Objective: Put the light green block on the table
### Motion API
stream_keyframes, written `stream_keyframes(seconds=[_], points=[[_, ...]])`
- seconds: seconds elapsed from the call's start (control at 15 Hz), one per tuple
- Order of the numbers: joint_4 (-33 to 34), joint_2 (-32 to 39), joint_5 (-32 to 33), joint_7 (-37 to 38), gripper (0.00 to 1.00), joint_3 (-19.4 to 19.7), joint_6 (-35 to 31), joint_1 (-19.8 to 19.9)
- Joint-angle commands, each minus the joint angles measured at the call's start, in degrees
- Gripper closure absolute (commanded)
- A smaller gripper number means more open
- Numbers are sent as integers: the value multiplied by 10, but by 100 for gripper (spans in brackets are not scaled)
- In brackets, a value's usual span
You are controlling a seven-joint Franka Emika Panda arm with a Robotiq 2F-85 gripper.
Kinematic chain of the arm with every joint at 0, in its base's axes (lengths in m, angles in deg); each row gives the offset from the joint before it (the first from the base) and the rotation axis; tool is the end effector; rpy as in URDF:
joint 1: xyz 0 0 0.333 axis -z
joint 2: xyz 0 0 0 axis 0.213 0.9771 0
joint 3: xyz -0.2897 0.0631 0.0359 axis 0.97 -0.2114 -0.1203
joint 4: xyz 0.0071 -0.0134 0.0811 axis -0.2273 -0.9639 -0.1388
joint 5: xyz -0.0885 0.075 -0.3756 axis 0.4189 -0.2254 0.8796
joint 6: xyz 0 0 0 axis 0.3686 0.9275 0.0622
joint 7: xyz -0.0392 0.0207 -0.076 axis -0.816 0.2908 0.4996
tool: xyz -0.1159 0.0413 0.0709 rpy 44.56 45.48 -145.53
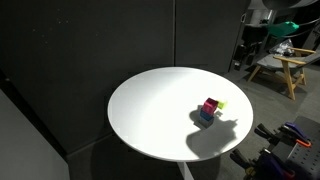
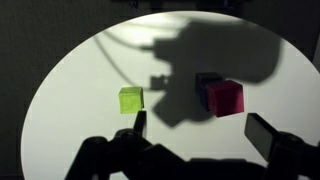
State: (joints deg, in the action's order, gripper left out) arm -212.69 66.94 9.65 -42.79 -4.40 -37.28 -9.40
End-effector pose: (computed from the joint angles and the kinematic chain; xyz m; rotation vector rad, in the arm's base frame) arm 0.4346 -0.0489 0.3334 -3.1234 0.0597 0.0388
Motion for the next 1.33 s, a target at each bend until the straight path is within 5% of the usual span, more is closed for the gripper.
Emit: stream_keyframes(seconds=[0.0,0.4,0.47,1.27], points=[[-18,-37,8,24,0,-6,-1,3],[-38,-124,31,3,0,17,42,35],[-23,-84,18,7,0,12,24,24],[-36,-115,22,6,0,17,37,32]])
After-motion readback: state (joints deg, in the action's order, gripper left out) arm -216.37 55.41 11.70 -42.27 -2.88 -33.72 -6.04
